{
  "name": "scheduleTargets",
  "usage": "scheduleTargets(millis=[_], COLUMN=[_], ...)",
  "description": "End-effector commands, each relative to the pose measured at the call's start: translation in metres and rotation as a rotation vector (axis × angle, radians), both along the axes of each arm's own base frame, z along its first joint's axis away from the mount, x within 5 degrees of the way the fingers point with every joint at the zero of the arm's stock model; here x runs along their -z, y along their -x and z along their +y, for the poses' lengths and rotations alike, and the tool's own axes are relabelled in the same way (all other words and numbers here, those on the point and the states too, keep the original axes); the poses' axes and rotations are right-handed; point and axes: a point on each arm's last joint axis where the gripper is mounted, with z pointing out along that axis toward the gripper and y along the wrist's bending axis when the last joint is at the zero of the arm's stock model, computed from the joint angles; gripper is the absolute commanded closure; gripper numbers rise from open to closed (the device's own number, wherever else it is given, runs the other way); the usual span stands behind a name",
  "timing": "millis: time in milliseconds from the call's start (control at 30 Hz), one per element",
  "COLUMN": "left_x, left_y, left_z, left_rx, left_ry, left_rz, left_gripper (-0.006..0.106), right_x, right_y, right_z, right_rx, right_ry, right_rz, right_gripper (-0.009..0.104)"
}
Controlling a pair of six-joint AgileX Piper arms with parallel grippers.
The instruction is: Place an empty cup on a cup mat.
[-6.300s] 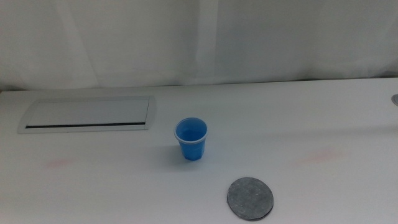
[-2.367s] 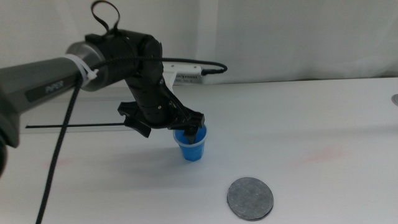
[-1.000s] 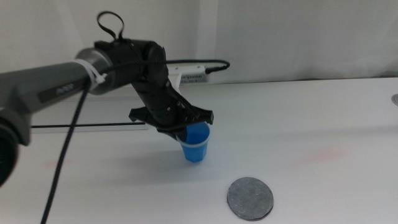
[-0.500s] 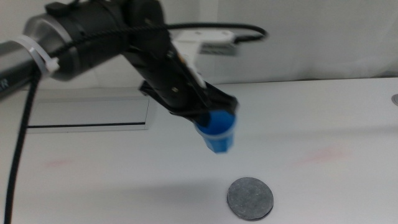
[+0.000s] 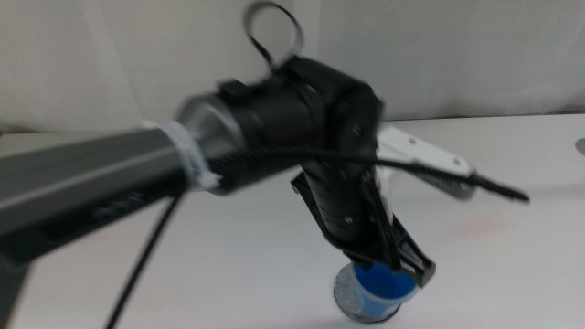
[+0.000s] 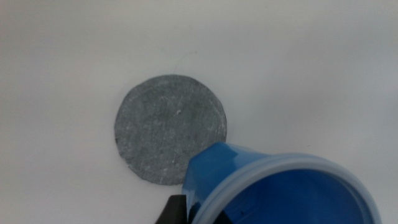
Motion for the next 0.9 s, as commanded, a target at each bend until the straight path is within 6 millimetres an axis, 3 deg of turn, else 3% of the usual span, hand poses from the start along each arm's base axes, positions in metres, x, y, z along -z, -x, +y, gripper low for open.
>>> scheduleTargets(millis=[0, 267, 867], left_x=[0.015, 0.045, 0.060], left_y=[0.001, -0.011, -0.026], left_z=[-0.006, -0.010, -0.016], left_rx=[0.017, 0.021, -0.036], left_ry=[-0.041, -0.105, -0.039], left_rz=[-0.013, -0.028, -0.049], left_gripper=[0.103, 0.103, 0.103], right_x=[0.014, 0.014, 0.014], right_y=[0.000, 0.000, 0.000], right_z=[0.000, 0.000, 0.000], right_rx=[-0.001, -0.001, -0.001], right_ry=[0.011, 0.011, 0.011], right_rz=[0.037, 0.037, 0.037], right_gripper=[0.098, 0.098, 0.098])
